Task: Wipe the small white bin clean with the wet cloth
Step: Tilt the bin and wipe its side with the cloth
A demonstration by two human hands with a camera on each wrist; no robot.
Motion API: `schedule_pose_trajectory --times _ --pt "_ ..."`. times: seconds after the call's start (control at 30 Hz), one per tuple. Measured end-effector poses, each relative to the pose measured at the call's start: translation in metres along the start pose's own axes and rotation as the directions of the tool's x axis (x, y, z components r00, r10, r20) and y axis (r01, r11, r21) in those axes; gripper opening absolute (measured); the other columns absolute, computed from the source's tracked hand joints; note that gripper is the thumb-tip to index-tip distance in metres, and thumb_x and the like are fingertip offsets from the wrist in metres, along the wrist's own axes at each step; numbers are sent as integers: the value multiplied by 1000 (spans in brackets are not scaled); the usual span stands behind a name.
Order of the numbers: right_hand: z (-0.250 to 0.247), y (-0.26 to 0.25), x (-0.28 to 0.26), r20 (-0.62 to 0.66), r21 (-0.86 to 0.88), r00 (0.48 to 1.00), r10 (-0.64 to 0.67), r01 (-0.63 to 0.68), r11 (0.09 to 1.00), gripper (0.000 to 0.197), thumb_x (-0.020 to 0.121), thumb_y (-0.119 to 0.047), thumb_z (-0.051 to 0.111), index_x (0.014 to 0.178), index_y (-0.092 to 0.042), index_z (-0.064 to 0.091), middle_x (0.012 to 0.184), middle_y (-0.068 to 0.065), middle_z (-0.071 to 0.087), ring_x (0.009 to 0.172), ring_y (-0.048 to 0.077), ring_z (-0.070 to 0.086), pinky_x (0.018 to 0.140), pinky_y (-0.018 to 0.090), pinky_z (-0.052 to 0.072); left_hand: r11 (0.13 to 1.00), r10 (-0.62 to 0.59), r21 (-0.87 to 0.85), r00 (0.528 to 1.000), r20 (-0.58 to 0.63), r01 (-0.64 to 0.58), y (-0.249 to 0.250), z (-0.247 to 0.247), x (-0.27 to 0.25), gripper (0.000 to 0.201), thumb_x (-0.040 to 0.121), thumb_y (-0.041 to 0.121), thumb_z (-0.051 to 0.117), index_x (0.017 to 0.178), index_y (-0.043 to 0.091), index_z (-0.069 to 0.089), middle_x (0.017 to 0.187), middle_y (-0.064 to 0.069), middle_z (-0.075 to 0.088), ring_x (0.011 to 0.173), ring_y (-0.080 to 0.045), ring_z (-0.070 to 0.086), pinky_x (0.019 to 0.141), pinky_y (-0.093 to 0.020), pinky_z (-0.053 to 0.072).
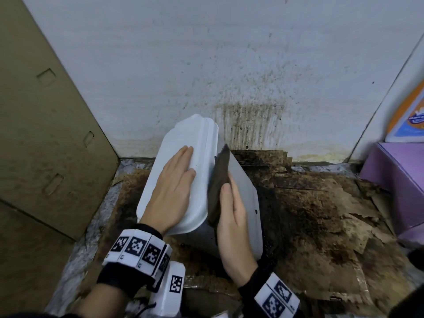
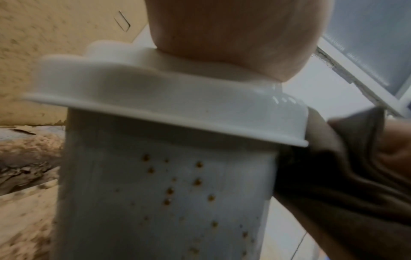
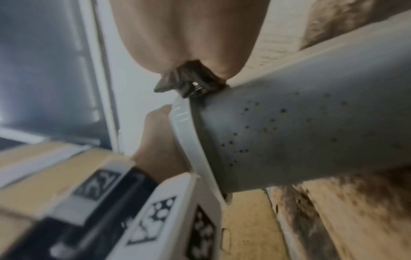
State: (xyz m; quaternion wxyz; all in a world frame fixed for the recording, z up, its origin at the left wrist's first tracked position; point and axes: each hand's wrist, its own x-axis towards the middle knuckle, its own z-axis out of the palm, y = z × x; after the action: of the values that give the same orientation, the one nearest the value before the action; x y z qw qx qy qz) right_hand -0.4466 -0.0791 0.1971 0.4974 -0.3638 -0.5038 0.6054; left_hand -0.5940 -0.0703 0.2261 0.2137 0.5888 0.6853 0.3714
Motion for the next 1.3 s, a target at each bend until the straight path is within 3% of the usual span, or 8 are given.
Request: schedule_pose_trajectory --times 0.17,0.4,0.47,0.63,0.83,0.93,1.03,1.3 --pt "7 -6 14 170 -309 986 5 48 950 55 112 -38 31 162 -39 10 167 -29 7 151 -17 2 121 8 7 998 55 1 998 22 -55 0 1 1 50 100 35 22 150 39 17 160 21 17 150 7 13 126 -25 10" --pt "1 -27 104 228 -442 963 143 -29 897 62 112 -42 31 166 -30 2 174 -8 10 156 12 21 115 22 23 1000 15 26 1000 19 -15 5 2 0 58 97 41 23 155 37 18 166 15 17 151 5 12 127 -29 9" --pt "1 -32 135 245 -512 954 175 -26 859 66 111 -44 30 166 -25 -3 174 -1 9 158 18 20 121 30 24 999 9 37 1000 19 -10 6 2 2 61 97 43 22 157 35 19 166 16 17 152 5 12 127 -30 9" --pt "-4 -35 173 314 -594 925 214 15 804 71 110 -50 28 165 -24 -8 174 -1 9 159 20 18 128 45 20 999 -12 42 1000 12 12 4 2 3 63 97 43 22 159 32 21 166 18 18 150 6 12 126 -25 7" --pt "-3 -32 122 284 -482 939 192 -33 876 67 111 -46 31 165 -31 -7 174 -8 1 159 12 11 124 29 14 997 5 73 1000 11 -6 5 4 3 61 98 42 21 158 34 18 164 18 18 151 6 11 126 -25 7" --pt "-4 -23 71 262 -413 953 150 -30 910 63 111 -45 31 164 -39 -3 172 -19 3 157 2 9 129 36 16 998 18 54 1000 14 -19 7 5 2 51 98 42 21 149 43 14 157 24 18 147 11 12 126 -22 7" --pt "-2 -14 28 213 -331 972 100 -25 943 59 111 -44 32 162 -46 3 168 -30 9 154 -9 9 130 33 15 999 21 45 1000 15 -22 8 6 2 58 97 42 19 155 36 18 161 20 21 149 9 13 126 -24 9" --pt "-4 -11 8 82 -319 996 44 -15 948 53 112 -40 31 162 -47 14 165 -32 22 151 -11 20 128 33 24 995 21 97 999 39 -25 19 10 2 62 99 38 19 160 27 20 167 14 16 151 7 9 127 -27 7"
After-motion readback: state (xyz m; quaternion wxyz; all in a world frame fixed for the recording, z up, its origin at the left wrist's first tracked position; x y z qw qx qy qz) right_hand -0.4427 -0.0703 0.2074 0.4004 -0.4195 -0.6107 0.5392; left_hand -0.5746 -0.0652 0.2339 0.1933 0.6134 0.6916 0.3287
